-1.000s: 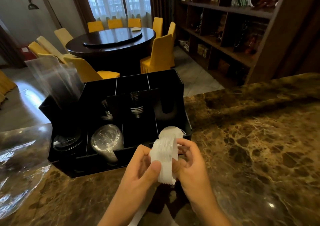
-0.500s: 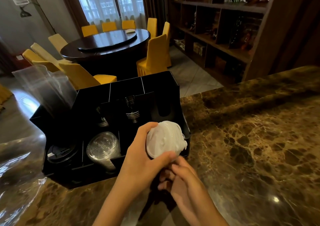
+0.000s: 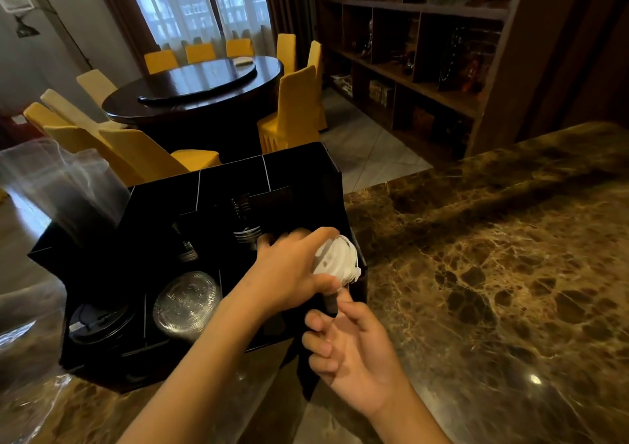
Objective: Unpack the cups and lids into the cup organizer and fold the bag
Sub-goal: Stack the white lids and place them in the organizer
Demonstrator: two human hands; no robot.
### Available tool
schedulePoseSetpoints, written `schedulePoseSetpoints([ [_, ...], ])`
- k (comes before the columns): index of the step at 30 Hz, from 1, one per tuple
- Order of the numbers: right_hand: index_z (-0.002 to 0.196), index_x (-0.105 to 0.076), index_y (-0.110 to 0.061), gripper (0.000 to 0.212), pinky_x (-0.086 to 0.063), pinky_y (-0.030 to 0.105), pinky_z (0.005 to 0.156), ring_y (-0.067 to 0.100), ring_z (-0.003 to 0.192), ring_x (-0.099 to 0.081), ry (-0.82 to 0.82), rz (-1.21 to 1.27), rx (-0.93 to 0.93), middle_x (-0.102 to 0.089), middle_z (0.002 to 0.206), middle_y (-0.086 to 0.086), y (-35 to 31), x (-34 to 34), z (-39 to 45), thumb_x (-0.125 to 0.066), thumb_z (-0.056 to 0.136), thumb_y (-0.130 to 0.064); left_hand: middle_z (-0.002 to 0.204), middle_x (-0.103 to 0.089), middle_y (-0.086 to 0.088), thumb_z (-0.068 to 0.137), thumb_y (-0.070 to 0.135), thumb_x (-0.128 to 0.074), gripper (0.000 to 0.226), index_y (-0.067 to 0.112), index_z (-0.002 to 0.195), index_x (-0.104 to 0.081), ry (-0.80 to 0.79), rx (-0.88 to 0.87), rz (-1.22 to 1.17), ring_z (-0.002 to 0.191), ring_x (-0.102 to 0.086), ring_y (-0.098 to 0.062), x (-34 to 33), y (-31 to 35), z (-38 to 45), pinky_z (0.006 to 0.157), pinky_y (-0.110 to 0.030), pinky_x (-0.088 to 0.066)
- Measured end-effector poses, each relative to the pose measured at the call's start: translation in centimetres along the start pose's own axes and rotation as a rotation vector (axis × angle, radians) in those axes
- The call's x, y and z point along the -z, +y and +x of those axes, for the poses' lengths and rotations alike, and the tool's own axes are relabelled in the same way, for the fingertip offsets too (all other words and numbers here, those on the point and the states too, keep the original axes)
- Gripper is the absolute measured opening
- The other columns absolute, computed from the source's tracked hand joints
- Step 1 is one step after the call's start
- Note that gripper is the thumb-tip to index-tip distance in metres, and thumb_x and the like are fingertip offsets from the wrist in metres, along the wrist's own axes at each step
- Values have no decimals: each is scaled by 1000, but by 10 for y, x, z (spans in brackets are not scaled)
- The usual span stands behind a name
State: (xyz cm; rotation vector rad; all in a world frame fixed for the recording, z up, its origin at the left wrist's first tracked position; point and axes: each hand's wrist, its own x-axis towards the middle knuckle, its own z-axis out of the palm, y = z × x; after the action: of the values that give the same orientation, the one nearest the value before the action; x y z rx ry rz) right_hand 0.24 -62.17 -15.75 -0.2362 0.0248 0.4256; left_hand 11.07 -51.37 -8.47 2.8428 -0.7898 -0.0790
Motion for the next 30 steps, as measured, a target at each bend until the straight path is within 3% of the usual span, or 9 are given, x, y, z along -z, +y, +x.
schedulePoseSetpoints([
  [2,113,-49,-25,40,-40,25,38,22,53,-52,20,7,-2,-57,81,16,2,6,1,-74,83,-18,149,-48,6,83,61,-66,78,47,147,-24,-17,-14,77,140,-36,-24,-6,-3,0,110,-58,-21],
  [7,119,-43,-29,39,-39,23,37,22,52,-54,59,7,-15,-59,82,17,3,15,3,-67,90,-22,149,-49,5,80,66,-63,79,48,148,-27,-31,18,126,139,-34,-27,-15,-2,9,106,-59,-25],
  [11,113,-49,-23,45,-39,24,34,23,49,-53,76,60,-46,-59,79,18,6,19,3,-79,80,-17,145,-50,2,76,65,-63,81,50,148,-29,-60,47,155,134,-39,-30,-24,6,15,102,-58,-29],
  [15,113,-51,-24,34,-38,23,33,24,47,-52,102,115,-25,-58,77,18,8,19,1,-68,84,-17,136,-55,2,70,65,-65,82,49,145,-33,-68,64,170,128,-48,-28,-27,7,18,100,-58,-30],
  [22,131,-59,-30,56,-34,22,34,22,44,-49,261,140,6,-58,73,16,12,17,-12,-65,78,-10,136,-55,3,69,65,-71,87,46,145,-33,-86,72,223,125,-53,-28,-26,11,22,100,-57,-30],
  [30,127,-67,-10,41,-29,19,32,20,38,-43,492,147,62,-55,63,14,13,30,-28,-46,92,-11,131,-60,1,76,59,-69,72,38,139,-40,26,56,348,118,-60,-29,-39,20,11,101,-57,-28],
])
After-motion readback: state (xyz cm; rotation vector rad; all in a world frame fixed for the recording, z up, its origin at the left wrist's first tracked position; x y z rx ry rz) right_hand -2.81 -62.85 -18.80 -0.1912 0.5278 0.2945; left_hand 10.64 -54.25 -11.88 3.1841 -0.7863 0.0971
